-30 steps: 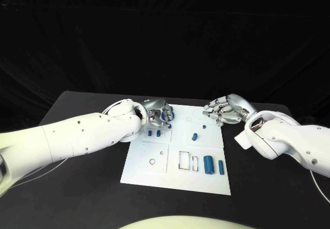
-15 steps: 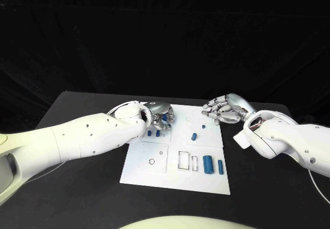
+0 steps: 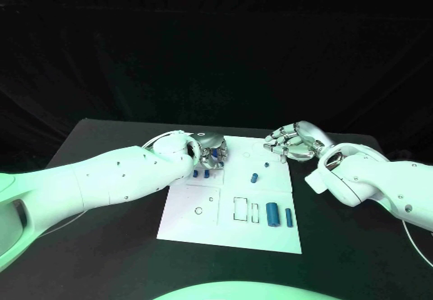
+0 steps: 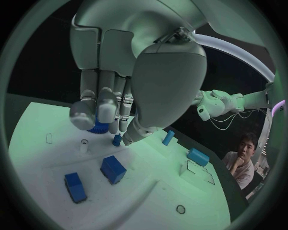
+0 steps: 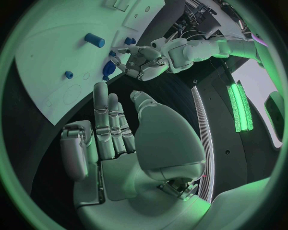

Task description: Assemble the parts on the task board

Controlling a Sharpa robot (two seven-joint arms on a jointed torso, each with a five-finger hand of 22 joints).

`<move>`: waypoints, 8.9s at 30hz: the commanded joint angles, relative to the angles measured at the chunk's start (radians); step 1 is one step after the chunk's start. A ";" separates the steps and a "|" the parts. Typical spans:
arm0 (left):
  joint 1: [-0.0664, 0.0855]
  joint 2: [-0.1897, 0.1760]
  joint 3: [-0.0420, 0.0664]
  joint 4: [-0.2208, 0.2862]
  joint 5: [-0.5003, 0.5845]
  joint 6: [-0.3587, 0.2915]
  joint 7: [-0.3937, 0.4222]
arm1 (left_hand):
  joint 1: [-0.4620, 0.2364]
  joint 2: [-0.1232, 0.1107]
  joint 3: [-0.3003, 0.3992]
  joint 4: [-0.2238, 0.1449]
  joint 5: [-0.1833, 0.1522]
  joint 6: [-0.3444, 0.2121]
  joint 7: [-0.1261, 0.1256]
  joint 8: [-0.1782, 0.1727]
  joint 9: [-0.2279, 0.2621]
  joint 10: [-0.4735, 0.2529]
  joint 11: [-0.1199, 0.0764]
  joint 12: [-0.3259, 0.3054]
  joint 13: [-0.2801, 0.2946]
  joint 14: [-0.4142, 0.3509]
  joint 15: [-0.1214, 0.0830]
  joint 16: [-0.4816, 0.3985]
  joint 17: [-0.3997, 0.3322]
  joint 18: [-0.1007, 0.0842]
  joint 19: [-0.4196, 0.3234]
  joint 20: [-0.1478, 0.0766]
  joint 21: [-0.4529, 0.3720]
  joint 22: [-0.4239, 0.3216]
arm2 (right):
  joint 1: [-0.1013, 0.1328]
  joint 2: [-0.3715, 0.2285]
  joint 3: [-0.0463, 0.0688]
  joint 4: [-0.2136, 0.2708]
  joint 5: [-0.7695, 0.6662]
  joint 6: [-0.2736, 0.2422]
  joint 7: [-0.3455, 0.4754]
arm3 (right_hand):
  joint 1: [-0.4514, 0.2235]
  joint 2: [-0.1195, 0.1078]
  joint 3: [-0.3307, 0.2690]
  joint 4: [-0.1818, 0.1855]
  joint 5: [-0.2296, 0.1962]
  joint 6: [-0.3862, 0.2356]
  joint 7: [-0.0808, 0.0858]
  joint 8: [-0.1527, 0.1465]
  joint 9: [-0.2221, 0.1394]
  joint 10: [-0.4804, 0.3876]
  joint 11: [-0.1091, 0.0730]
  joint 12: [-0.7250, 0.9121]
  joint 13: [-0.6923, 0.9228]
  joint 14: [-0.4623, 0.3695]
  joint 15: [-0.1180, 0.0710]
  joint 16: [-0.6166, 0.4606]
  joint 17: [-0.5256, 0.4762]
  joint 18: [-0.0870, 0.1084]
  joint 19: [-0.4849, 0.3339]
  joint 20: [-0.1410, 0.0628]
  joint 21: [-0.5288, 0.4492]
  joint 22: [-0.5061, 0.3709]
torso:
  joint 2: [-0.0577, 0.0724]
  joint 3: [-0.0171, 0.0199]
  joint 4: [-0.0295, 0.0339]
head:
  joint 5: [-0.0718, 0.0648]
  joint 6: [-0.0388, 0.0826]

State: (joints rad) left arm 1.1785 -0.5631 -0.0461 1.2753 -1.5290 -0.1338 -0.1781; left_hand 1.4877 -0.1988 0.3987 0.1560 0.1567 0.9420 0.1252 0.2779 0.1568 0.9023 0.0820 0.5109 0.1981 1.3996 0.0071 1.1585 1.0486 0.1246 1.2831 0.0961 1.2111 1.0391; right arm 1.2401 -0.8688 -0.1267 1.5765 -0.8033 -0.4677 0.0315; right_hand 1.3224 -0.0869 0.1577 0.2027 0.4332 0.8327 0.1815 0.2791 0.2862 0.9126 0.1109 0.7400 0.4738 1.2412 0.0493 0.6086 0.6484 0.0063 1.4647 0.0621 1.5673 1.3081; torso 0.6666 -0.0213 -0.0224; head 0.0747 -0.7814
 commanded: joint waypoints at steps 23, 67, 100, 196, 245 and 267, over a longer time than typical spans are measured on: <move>-0.001 0.039 0.002 -0.054 0.001 0.042 0.000 | -0.008 0.015 0.020 -0.006 0.000 0.029 0.002 -0.018 -0.006 0.025 -0.002 -0.013 -0.014 0.019 -0.005 0.024 0.006 -0.015 0.021 -0.003 0.026 0.031 | -0.001 0.006 0.000 0.000 0.001 0.002 0.011 | 0.001 -0.013 0.009 0.006 0.003 -0.005 0.002 0.008 -0.002 -0.007 -0.004 0.007 -0.014 0.000 -0.006 -0.010 0.002 -0.006 0.106 -0.011 0.003 0.263 | 0.000 0.0002 0.0005 | -0.006 -0.006; -0.001 0.042 0.002 -0.063 0.057 0.041 0.024 | -0.031 0.052 0.071 -0.062 -0.001 0.133 0.001 -0.081 -0.015 0.173 -0.020 -0.110 -0.066 0.043 -0.021 0.064 -0.015 -0.026 0.049 -0.017 0.075 0.093 | -0.002 0.010 0.000 -0.003 0.001 0.006 0.007 | 0.003 -0.017 0.017 0.014 0.006 0.002 0.001 0.014 -0.001 -0.009 -0.004 0.002 -0.037 -0.001 -0.004 -0.026 0.002 -0.006 0.106 -0.008 0.003 0.263 | -0.001 0.0002 0.0011 | -0.005 -0.009; -0.001 -0.089 0.050 0.005 0.145 0.034 0.002 | -0.055 0.038 0.064 -0.067 -0.002 0.151 0.001 -0.099 -0.016 0.202 -0.022 -0.140 -0.071 0.045 -0.023 0.062 -0.033 -0.028 0.055 -0.017 0.081 0.102 | -0.004 0.004 0.000 -0.003 0.001 0.004 0.006 | 0.004 -0.021 0.020 0.018 0.006 0.001 0.003 0.015 -0.003 -0.005 -0.002 0.000 -0.056 0.001 -0.001 -0.037 0.003 -0.006 0.106 -0.002 0.003 0.263 | -0.001 0.0002 0.0008 | -0.008 -0.008; -0.003 -0.084 0.049 -0.026 0.167 0.079 -0.002 | -0.057 0.034 0.064 -0.081 -0.002 0.154 0.001 -0.120 -0.019 0.223 -0.023 -0.159 -0.069 0.049 -0.025 0.065 -0.042 -0.030 0.061 -0.020 0.087 0.111 | -0.007 0.006 0.000 -0.006 0.001 0.007 0.004 | 0.004 -0.022 0.021 0.019 0.006 0.000 0.004 0.016 -0.003 -0.006 -0.001 0.003 -0.064 0.003 0.000 -0.042 0.006 -0.006 0.106 0.000 0.003 0.263 | -0.001 0.0007 0.0005 | 0.001 -0.015; -0.003 -0.094 0.049 -0.022 0.178 0.088 0.009 | -0.069 0.016 0.062 -0.095 -0.002 0.132 -0.002 -0.166 -0.033 0.250 -0.029 -0.181 -0.061 0.047 -0.029 0.067 -0.059 -0.029 0.060 -0.022 0.086 0.110 | -0.007 0.006 0.000 -0.006 0.001 0.005 0.004 | 0.003 -0.022 0.021 0.020 0.006 -0.001 0.004 0.016 -0.003 -0.007 0.000 0.003 -0.065 0.002 0.001 -0.044 0.007 -0.006 0.106 0.002 0.003 0.263 | -0.001 0.0005 0.0007 | 0.002 -0.023; -0.004 -0.138 0.050 0.001 0.219 0.040 0.023 | -0.063 0.014 0.069 -0.104 -0.001 0.121 0.002 -0.181 -0.039 0.252 -0.027 -0.190 -0.059 0.045 -0.028 0.067 -0.065 -0.028 0.056 -0.023 0.081 0.104 | -0.007 0.003 0.000 -0.026 -0.056 0.029 -0.006 | 0.092 -0.026 0.074 -0.037 -0.084 0.028 -0.004 0.019 -0.006 -0.010 -0.006 -0.091 -0.131 0.058 -0.014 -0.016 0.019 -0.006 0.106 -0.008 0.003 0.263 | -0.002 -0.0003 0.0006 | -0.004 -0.015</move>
State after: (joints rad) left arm 1.1746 -0.6982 0.0025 1.2717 -1.3430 -0.0582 -0.1768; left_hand 1.4206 -0.1765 0.4677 0.0589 0.1565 1.0703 0.1288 0.1000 0.1188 1.1509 0.0517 0.3264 0.1378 1.4423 -0.0214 1.2191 0.9844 0.1095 1.3402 0.0748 1.2948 1.1430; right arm 1.2333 -0.8649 -0.1267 1.5536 -0.8097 -0.4640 0.0297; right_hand 1.4065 -0.1118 0.2240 0.1695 0.3600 0.8560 0.1787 0.2975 0.2816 0.8970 0.1054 0.6592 0.3498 1.2904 0.0362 0.5862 0.6660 0.0064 1.4678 0.0589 1.5663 1.3076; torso 0.6647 -0.0210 -0.0217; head 0.0742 -0.7989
